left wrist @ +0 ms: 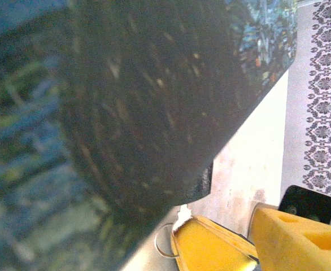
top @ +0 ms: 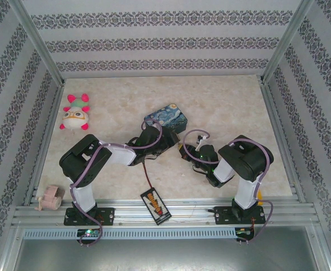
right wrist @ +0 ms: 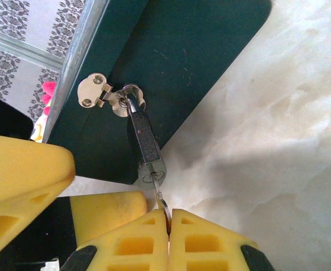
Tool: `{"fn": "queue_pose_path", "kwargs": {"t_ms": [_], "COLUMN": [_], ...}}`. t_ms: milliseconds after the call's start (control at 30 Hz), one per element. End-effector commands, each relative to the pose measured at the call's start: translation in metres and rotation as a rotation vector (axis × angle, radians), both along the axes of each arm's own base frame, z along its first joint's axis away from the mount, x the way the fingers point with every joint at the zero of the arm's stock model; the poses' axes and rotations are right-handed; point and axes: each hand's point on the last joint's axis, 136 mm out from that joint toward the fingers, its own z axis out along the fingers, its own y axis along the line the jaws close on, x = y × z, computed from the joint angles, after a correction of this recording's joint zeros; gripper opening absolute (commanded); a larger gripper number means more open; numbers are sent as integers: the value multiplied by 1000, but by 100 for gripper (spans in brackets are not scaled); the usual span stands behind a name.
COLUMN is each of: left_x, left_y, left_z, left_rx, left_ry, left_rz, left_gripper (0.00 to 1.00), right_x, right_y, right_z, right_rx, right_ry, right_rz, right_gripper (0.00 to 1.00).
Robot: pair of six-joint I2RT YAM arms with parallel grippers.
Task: Unlock a padlock with a key
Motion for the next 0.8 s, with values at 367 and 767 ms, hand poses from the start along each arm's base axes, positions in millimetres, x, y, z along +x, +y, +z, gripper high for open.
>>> {"fn": "queue_pose_path", "kwargs": {"t_ms": [367,767], "left_x": [19,27], "left_y": [-11,-9], "left_z": [6,-1], "left_rx": [-24,-65], "left_ry": [-180,-227], "left_rz": [-2,45], "left_gripper": [71,60], "right_x": [7,10], "right_y": [13,18], "right_z": [31,33], "right_rx": [117,142], "right_ry": [-40,-31], "right_rz": [7,15], "right_gripper": [0,0]}}
